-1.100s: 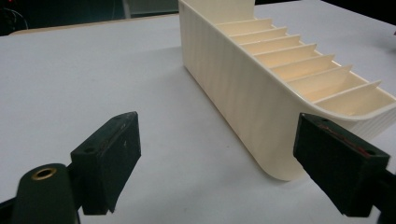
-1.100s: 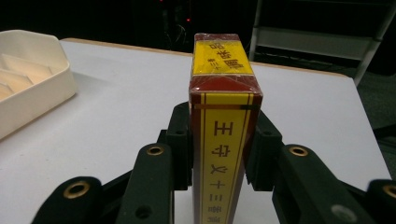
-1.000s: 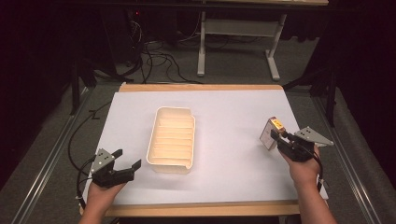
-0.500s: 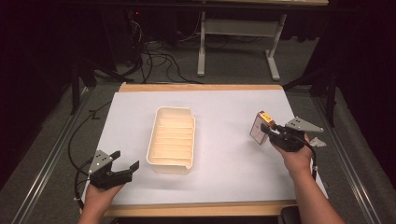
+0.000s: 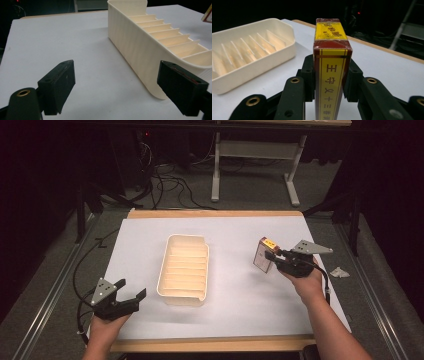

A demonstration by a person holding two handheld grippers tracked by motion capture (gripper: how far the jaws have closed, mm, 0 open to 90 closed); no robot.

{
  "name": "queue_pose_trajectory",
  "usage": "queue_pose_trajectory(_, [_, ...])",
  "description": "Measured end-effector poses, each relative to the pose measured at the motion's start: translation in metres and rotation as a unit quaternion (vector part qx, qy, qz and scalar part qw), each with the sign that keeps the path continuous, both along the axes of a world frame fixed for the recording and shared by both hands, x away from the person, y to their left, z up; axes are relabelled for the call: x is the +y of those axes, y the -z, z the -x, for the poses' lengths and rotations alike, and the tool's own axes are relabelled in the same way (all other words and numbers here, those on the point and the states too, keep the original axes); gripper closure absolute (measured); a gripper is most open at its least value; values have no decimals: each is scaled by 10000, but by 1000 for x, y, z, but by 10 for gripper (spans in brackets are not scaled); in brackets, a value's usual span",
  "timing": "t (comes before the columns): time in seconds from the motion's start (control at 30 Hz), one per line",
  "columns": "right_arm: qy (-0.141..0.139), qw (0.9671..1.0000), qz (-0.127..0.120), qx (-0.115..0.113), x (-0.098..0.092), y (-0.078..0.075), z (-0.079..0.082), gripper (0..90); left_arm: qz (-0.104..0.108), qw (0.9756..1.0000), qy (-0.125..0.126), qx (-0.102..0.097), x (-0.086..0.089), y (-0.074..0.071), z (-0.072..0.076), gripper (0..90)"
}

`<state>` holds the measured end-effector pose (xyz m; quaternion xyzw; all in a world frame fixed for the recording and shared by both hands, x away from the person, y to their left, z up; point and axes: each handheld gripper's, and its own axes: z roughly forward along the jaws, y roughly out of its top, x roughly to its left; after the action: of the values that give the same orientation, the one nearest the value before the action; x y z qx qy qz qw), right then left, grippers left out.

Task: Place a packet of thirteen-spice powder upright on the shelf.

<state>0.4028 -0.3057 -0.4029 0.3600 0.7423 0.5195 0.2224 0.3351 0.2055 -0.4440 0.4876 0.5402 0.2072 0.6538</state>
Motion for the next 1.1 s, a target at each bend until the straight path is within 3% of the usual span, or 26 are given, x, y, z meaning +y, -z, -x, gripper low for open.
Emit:
queue_pose_trajectory(0.27, [-584, 9981, -63, -183, 27, -6, -9, 687, 34, 9998, -189, 31, 5, 3, 0, 153])
queue_pose_trajectory(0.53, [-1014, 9947, 5, -171, 50, -6, -18, 687, -136, 9997, -216, 58, 2, 5, 5, 153])
queue_pose_trajectory(0.87, [-1258, 9919, -49, -140, 62, -1, -21, 687, -80, 9994, -342, 76, 4, 5, 5, 153])
queue_pose_trajectory(1.1, [-1366, 9905, 9, -180, 69, -5, -20, 687, -52, 9994, -330, 69, 3, 5, 5, 152])
